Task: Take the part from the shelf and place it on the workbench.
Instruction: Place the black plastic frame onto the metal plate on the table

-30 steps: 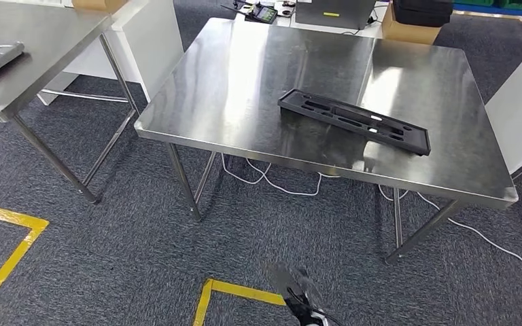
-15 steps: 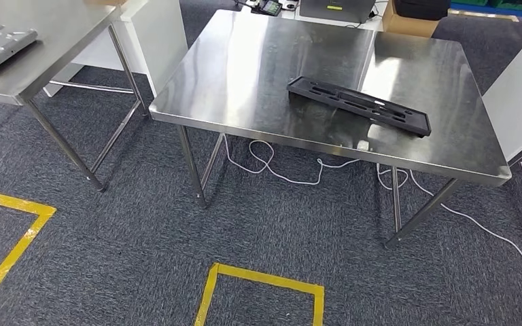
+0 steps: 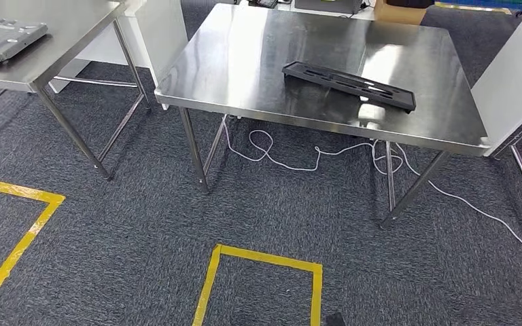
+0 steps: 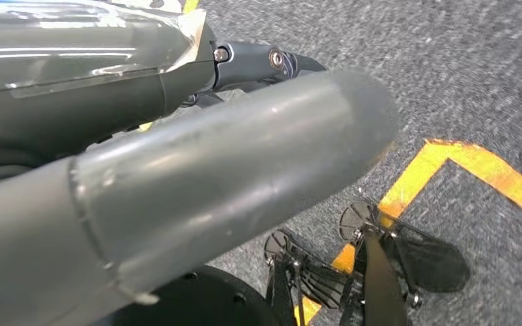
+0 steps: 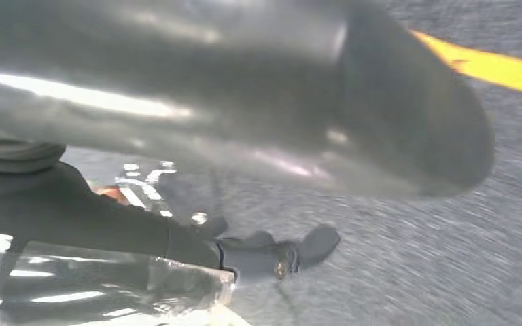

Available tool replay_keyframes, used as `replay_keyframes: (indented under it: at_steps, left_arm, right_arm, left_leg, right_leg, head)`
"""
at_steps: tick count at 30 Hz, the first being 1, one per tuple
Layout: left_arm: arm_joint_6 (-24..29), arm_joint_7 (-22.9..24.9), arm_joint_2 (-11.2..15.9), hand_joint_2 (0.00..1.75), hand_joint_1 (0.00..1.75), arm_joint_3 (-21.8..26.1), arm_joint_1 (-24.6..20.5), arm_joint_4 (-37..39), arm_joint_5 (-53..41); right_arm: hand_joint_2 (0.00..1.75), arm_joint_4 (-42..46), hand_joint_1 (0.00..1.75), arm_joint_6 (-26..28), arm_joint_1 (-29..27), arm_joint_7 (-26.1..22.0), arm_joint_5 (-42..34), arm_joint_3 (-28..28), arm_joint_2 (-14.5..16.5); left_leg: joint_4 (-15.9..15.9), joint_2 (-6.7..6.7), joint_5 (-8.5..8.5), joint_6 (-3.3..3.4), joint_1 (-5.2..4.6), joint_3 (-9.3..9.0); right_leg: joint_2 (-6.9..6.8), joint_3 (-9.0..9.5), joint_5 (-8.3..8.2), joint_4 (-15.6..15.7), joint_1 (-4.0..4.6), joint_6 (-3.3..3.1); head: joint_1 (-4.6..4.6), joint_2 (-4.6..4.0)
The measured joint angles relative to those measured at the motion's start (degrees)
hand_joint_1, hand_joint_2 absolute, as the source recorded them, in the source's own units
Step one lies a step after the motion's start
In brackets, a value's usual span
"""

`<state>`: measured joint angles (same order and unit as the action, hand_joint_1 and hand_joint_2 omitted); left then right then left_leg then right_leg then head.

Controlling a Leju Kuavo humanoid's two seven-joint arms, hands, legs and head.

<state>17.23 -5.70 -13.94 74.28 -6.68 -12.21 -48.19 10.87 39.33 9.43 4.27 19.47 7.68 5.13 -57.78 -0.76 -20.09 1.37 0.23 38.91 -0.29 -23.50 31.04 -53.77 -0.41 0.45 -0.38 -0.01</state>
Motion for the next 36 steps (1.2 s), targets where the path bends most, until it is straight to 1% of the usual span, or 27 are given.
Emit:
replay_keyframes:
  at_steps: [1,3,4,5,6,7,8,10,11,12,14,15,16,17,19,20,21,22,24,25,26,27,29,30,31,34,36]
  left_arm:
    - [-0.3,-0.2,0.0,0.00,0.00,0.0,0.1,0.0,-0.3]
    - [-0.7,-0.3,0.0,0.00,0.00,-0.1,0.3,0.0,-1.1]
    - [-0.8,-0.3,0.0,0.00,0.00,-0.1,0.4,0.0,-1.4]
    - [-0.9,-0.2,0.0,0.00,0.00,-0.1,0.4,0.0,-1.8]
    - [-1.0,0.2,0.1,0.00,0.00,-0.3,0.4,0.0,-2.4]
    - [-1.0,0.7,0.1,0.00,0.00,-0.6,0.5,0.0,-3.1]
    - [-0.9,1.6,0.2,0.00,0.00,-1.0,0.5,0.0,-4.0]
    - [-0.9,3.2,0.4,0.00,0.00,-2.0,0.5,0.0,-5.5]
    - [-0.8,3.9,0.4,0.00,0.00,-2.4,0.5,0.0,-6.1]
    - [-0.7,4.5,0.5,0.00,0.00,-2.8,0.5,0.0,-6.6]
    - [-0.4,5.4,0.7,0.00,0.00,-3.6,0.6,0.0,-7.4]
    - [-0.3,5.8,0.7,0.00,0.00,-3.9,0.6,0.0,-7.7]
    - [-0.3,6.0,0.7,0.00,0.00,-4.2,0.6,0.0,-7.9]
    - [-0.2,6.2,0.8,0.00,0.00,-4.3,0.7,0.0,-8.1]
    - [-0.1,6.3,0.8,0.00,0.00,-4.6,0.7,0.0,-8.2]
    - [0.0,6.3,0.9,0.00,0.00,-4.8,0.7,0.0,-8.3]
    - [0.0,6.3,0.9,0.00,0.00,-5.1,0.7,0.0,-8.6]
    - [-0.1,6.3,0.9,0.00,0.00,-5.3,0.7,0.0,-8.9]
    - [-0.5,6.0,0.9,0.00,0.00,-5.9,0.7,0.0,-10.0]
    - [-0.8,5.7,0.9,0.00,0.00,-6.3,0.6,0.0,-10.5]
    - [-1.2,5.5,0.9,0.00,0.00,-6.7,0.6,0.0,-11.0]
    - [-1.6,5.2,1.0,0.00,0.00,-7.1,0.6,0.0,-11.5]
    - [-2.3,5.0,1.2,0.00,0.00,-7.9,0.7,0.0,-12.5]
    - [-2.6,4.9,1.3,0.00,0.00,-8.3,0.7,0.0,-13.0]
    - [-2.9,5.0,1.4,0.00,0.00,-8.7,0.7,0.0,-13.5]
    - [-3.4,5.1,1.8,0.00,0.00,-9.7,0.8,0.0,-14.4]
    - [-3.5,5.2,1.9,0.00,0.00,-9.9,0.8,0.0,-14.5]
  right_arm:
    - [0.00,0.1,0.00,0.1,0.6,-1.6,-0.2,-0.8,0.3]
    - [0.00,0.2,0.00,0.1,1.7,-3.5,-0.3,-2.1,1.0]
    - [0.00,0.2,0.00,0.0,2.2,-3.6,-0.3,-2.6,1.3]
    - [0.00,0.2,0.00,-0.2,2.5,-3.1,-0.3,-3.0,1.5]
    - [0.00,0.2,0.00,-0.4,2.6,-2.5,-0.5,-3.4,1.5]
    - [0.00,0.2,0.00,-0.6,2.6,-1.6,-1.0,-3.9,1.5]
    - [0.00,0.2,0.00,-0.9,2.5,-0.9,-1.6,-4.6,1.5]
    - [0.00,0.2,0.00,-1.3,1.9,0.1,-2.9,-6.0,1.5]
    - [0.00,0.2,0.00,-1.4,1.6,0.5,-3.3,-6.7,1.4]
    - [0.00,0.1,0.00,-1.4,1.2,0.8,-3.6,-7.2,1.4]
    - [0.00,0.1,0.00,-1.4,0.3,1.3,-4.0,-8.2,1.4]
    - [0.00,0.0,0.00,-1.4,-0.2,1.5,-4.2,-8.6,1.3]
    - [0.00,-0.1,0.00,-1.4,-0.7,1.7,-4.3,-8.9,1.2]
    - [0.00,-0.1,0.00,-1.3,-1.0,1.7,-4.4,-9.2,1.2]
    - [0.00,-0.1,0.00,-1.3,-1.5,1.8,-4.6,-9.8,1.1]
    - [0.00,-0.2,0.00,-1.2,-1.6,1.7,-4.7,-10.0,1.1]
    - [0.00,-0.2,0.00,-1.2,-1.6,1.6,-4.8,-10.3,1.0]
    - [0.00,-0.2,0.00,-1.1,-1.6,1.4,-4.9,-10.6,0.9]
    - [0.00,-0.2,0.00,-0.8,-1.7,0.9,-5.3,-11.1,0.6]
    - [0.00,-0.2,0.00,-0.7,-1.7,0.7,-5.7,-11.4,0.5]
    - [0.00,-0.2,0.00,-0.5,-1.8,0.5,-6.1,-11.8,0.4]
    - [0.00,-0.2,0.00,-0.4,-2.0,0.3,-6.6,-12.2,0.3]
    - [0.00,-0.2,0.00,-0.3,-2.7,0.1,-7.5,-13.1,0.2]
    - [0.00,-0.3,0.00,-0.3,-3.0,0.1,-8.0,-13.5,0.1]
    - [0.00,-0.3,0.00,-0.3,-3.3,0.3,-8.4,-13.9,0.1]
    - [0.00,-0.3,0.00,-0.2,-3.9,0.6,-8.9,-14.8,0.3]
    - [0.00,-0.3,0.00,-0.2,-3.9,0.6,-8.9,-15.0,0.3]
  left_leg:
    - [-2.2,0.19,-2.72,-0.33,0.18,0.69]
    - [-9.4,0.52,-9.51,-0.98,0.49,2.18]
    - [-13.1,0.60,-11.59,-1.33,0.61,2.63]
    - [-15.7,0.66,-12.00,-1.62,0.80,2.52]
    - [-16.8,0.67,-11.16,-1.86,1.05,1.70]
    - [-15.9,0.66,-9.64,-2.09,1.38,-0.03]
    - [-13.4,0.65,-8.22,-2.32,1.75,-2.68]
    - [-6.0,0.98,-8.39,-2.73,2.05,-8.25]
    - [-3.3,1.18,-9.25,-2.62,1.98,-9.89]
    - [-1.7,1.35,-10.17,-2.31,1.74,-10.48]
    - [-0.8,1.23,-10.03,-0.89,1.41,-9.60]
    - [-0.5,1.10,-9.53,-0.10,1.28,-8.95]
    - [-0.4,0.94,-8.80,0.71,1.18,-8.17]
    - [-0.3,0.78,-8.09,1.28,1.10,-7.37]
    - [-0.3,0.56,-6.72,1.79,0.76,-5.68]
    - [-0.4,0.45,-6.04,1.79,0.63,-4.84]
    - [-0.4,0.35,-5.38,1.76,0.53,-4.04]
    - [-0.4,0.28,-4.73,1.67,0.46,-3.27]
    - [-0.5,0.26,-3.38,1.31,0.37,-1.91]
    - [-0.5,0.26,-2.76,1.04,0.30,-1.38]
    - [-0.5,0.25,-2.07,0.72,0.20,-1.04]
    - [-0.4,0.23,-1.41,0.47,0.10,-0.82]
    - [-0.3,0.31,-0.29,0.11,0.03,-0.48]
    - [-0.5,0.43,-0.55,-0.08,0.11,-0.20]
    - [-1.4,0.54,-1.78,-0.33,0.24,0.13]
    - [-8.2,0.67,-8.98,-0.95,0.52,1.67]
    - [-10.7,0.69,-10.84,-1.06,0.53,2.18]
  right_leg:
    - [-0.16,-0.67,-0.79,0.0,-0.34,-0.67]
    - [-0.36,-2.23,-2.27,0.0,-0.45,-1.45]
    - [-0.43,-3.03,-2.94,-0.1,-0.40,-1.44]
    - [-0.53,-3.83,-3.58,-0.3,-0.39,-1.28]
    - [-0.64,-4.67,-4.13,-0.5,-0.43,-1.02]
    - [-0.71,-5.55,-4.57,-1.0,-0.53,-0.68]
    - [-0.76,-6.50,-4.92,-1.6,-0.65,-0.33]
    - [-0.78,-8.39,-5.32,-3.2,-0.65,0.34]
    - [-0.79,-9.10,-5.58,-3.8,-0.59,0.75]
    - [-0.79,-9.69,-5.95,-4.1,-0.47,1.25]
    - [-0.75,-10.70,-6.77,-4.3,-0.32,2.36]
    - [-0.64,-11.48,-6.26,-4.9,-0.31,2.51]
    - [-0.52,-12.48,-4.82,-6.3,-0.33,2.32]
    - [-0.41,-13.60,-2.45,-8.8,-0.46,1.85]
    - [-0.24,-15.63,2.33,-15.9,-0.53,1.17]
    - [-0.18,-15.92,3.47,-18.9,-0.52,1.34]
    - [-0.11,-15.42,3.44,-20.4,-0.50,1.79]
    - [-0.06,-13.97,2.52,-19.9,-0.47,2.37]
    - [0.01,-8.18,0.49,-13.3,-0.47,3.00]
    - [0.04,-4.80,0.39,-8.6,-0.31,2.87]
    - [0.10,-2.40,0.66,-4.8,-0.11,2.50]
    - [0.19,-1.09,1.06,-2.3,0.04,2.11]
    - [0.25,-1.57,0.77,-1.8,0.02,1.54]
    - [0.16,-2.00,0.36,-1.9,-0.24,1.21]
    - [0.02,-2.48,-0.08,-2.1,-0.45,0.65]
    - [-0.34,-4.04,-1.27,-2.5,-0.48,-0.82]
    - [-0.42,-4.48,-1.52,-2.6,-0.37,-1.01]
  head:
    - [-0.13,0.00]
    - [-0.22,0.01]
    - [-0.27,0.01]
    - [-0.26,0.01]
    - [-0.27,0.00]
    - [-0.27,0.00]
    - [-0.26,0.00]
    - [-0.29,0.01]
    - [-0.29,0.00]
    - [-0.30,-0.01]
    - [-0.15,0.00]
    - [-0.11,0.01]
    - [0.05,0.01]
    - [0.14,0.01]
    - [0.32,0.01]
    - [0.32,0.00]
    - [0.31,0.01]
    - [0.32,0.00]
    - [0.32,0.00]
    - [0.34,0.00]
    - [0.32,0.00]
    - [0.36,-0.01]
    - [0.39,-0.01]
    - [0.41,-0.01]
    - [0.35,0.00]
    - [0.22,-0.01]
    - [0.18,-0.01]
